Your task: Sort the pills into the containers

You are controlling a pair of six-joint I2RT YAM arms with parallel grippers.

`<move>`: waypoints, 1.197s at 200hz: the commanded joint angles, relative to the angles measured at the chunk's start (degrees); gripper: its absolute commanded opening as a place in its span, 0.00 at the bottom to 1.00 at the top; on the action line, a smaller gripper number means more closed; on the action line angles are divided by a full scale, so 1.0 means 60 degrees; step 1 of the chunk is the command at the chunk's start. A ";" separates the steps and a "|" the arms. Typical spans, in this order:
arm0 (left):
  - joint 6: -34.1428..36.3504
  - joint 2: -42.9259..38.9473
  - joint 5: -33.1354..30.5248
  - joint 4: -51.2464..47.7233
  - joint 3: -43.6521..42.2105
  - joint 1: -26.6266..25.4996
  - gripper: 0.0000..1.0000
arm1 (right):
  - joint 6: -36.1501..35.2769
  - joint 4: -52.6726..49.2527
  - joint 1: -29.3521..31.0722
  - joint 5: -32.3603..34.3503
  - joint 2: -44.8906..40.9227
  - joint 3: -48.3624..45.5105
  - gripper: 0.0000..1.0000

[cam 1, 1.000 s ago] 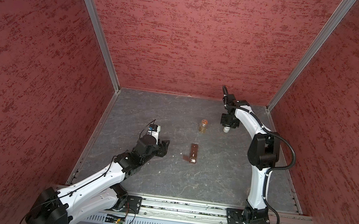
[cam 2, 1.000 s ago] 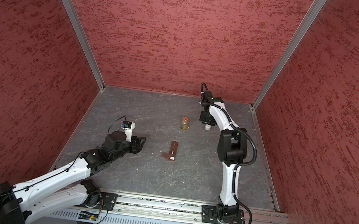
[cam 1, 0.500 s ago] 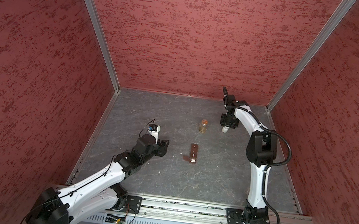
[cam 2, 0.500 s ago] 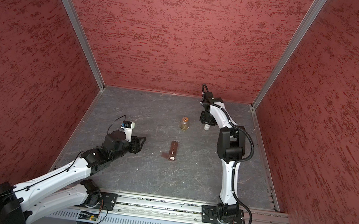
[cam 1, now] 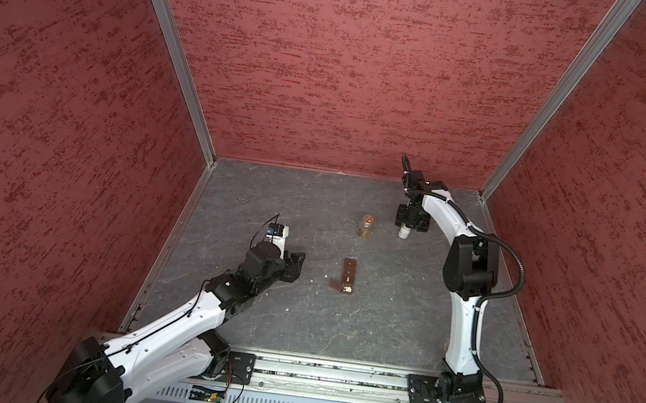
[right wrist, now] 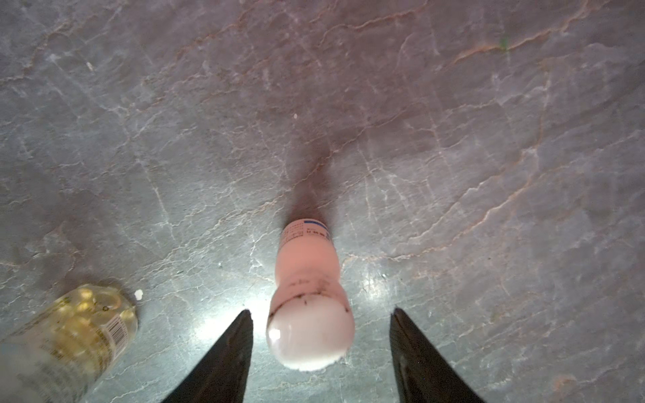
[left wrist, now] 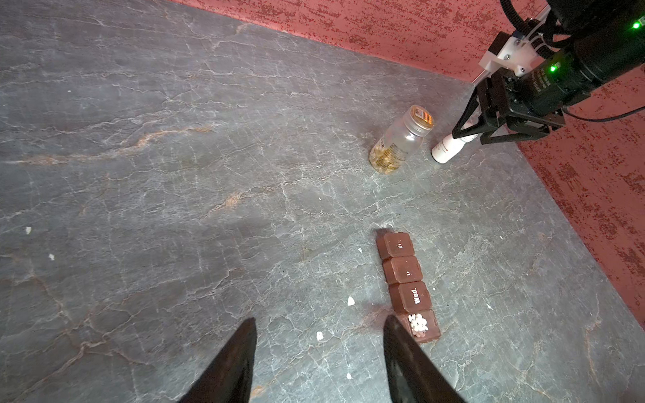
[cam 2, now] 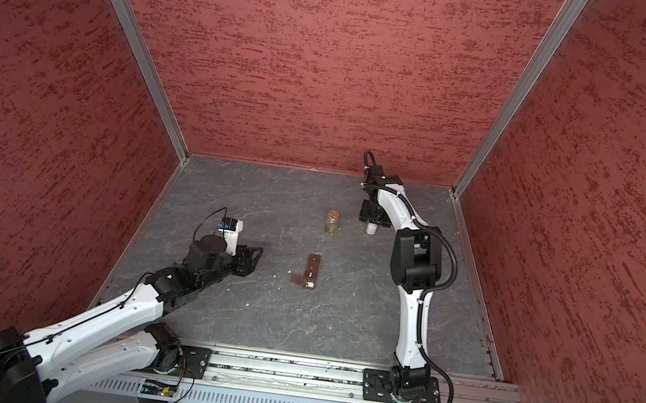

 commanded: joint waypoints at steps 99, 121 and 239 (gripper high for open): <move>-0.0650 -0.0288 0.1025 -0.0410 0.0084 0.0048 0.56 | 0.0208 -0.0429 0.0239 -0.0275 -0.2553 -0.0019 0.65; -0.0938 -0.0189 0.1466 -0.0442 0.0100 0.0052 0.55 | 0.0351 0.0049 0.0692 -0.0450 -0.3763 -0.1141 0.63; -0.2410 0.3276 0.3443 0.0573 0.0451 -0.0112 0.21 | 0.3736 0.5672 0.3393 -0.2596 -0.9371 -1.0321 0.26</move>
